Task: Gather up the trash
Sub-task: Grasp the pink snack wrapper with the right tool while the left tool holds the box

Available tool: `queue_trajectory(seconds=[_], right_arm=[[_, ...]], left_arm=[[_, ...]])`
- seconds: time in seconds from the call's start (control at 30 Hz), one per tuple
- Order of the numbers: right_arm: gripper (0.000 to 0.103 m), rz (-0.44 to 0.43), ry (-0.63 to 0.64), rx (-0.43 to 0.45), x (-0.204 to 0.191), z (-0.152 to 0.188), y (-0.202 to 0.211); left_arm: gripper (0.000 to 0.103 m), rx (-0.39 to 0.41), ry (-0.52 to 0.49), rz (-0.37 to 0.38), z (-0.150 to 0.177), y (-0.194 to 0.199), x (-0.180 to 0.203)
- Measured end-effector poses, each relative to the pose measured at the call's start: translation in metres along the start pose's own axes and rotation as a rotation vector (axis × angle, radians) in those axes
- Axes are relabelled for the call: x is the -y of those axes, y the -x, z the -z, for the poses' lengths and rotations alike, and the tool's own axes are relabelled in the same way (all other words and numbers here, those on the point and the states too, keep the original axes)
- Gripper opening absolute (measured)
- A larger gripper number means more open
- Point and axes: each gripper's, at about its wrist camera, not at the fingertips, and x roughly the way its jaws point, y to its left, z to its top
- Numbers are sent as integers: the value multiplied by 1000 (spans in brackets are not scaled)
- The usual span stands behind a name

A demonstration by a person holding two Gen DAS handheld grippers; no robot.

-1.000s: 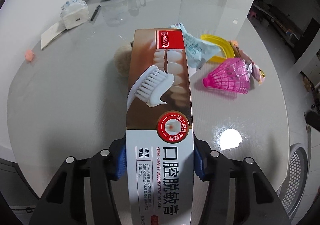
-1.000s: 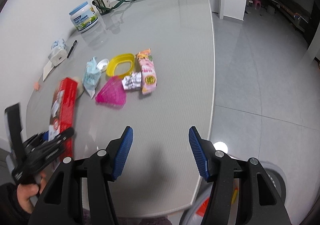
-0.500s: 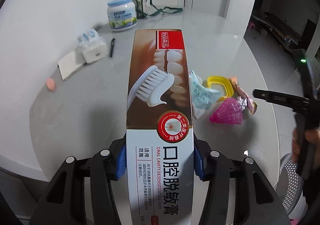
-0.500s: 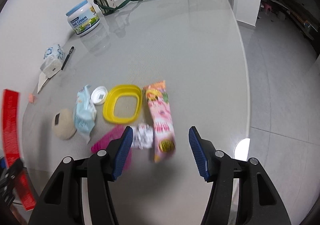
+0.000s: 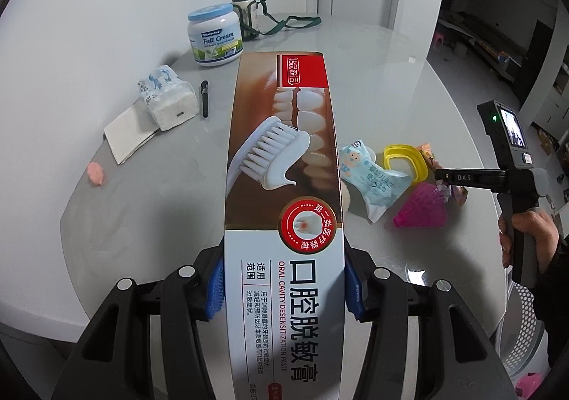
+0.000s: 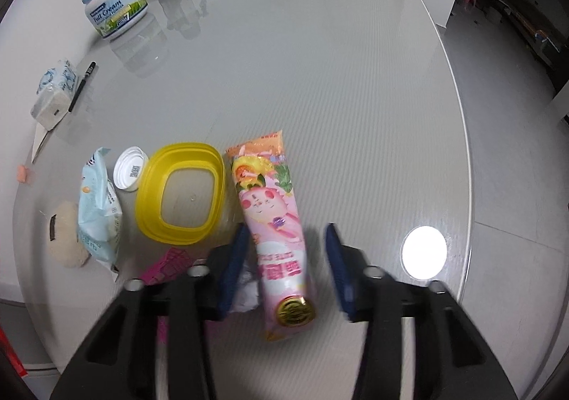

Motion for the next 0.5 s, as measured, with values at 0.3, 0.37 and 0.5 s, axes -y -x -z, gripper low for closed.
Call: queue_trajectory(seconds=[0.3,0.37,0.5], right_arm=[[19,-21,-70,46,6,8,19],[19,-31,-104,65,11,13,31],[19,-31,-177,125,17,37,67]], left_arm=[[51,-14,-70,55,-6,-4,1],[51,-6,-94,71,-8,-3,3],[51,15,-152,113,-14,1,10]])
